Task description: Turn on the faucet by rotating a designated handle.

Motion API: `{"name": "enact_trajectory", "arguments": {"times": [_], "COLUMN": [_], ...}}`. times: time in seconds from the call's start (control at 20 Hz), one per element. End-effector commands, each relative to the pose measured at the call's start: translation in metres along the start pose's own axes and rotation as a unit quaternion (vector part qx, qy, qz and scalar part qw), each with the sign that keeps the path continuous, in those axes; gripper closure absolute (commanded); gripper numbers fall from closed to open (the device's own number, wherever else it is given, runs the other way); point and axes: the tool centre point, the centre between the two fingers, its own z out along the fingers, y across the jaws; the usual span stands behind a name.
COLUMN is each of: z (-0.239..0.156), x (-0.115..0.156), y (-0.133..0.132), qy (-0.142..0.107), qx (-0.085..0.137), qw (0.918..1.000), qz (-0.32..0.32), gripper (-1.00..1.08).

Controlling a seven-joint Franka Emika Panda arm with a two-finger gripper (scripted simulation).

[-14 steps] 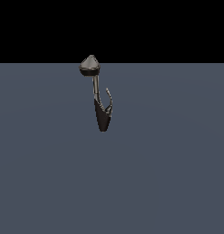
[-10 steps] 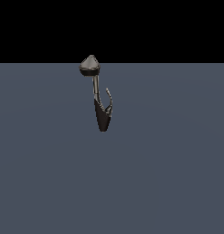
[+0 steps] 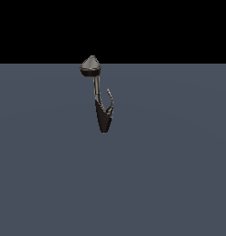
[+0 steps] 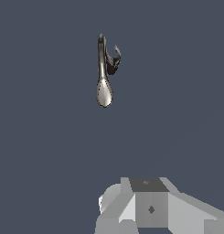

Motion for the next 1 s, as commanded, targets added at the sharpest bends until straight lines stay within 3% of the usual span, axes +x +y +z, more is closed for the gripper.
{"name": "enact_trajectory", "arguments": {"times": [0.0, 0.6, 0.95], "z": [0.001, 0.012, 0.032], "x": [0.002, 0.040, 0.085], "y": [0.000, -0.010, -0.018], "qy": [-0.001, -0.023, -0.051], "qx": [0.002, 0.038, 0.077], "qw": [1.0000, 0.9971, 0.9867], "qz": [0.002, 0.062, 0.134], "gripper": [1.08, 1.08, 1.08]}}
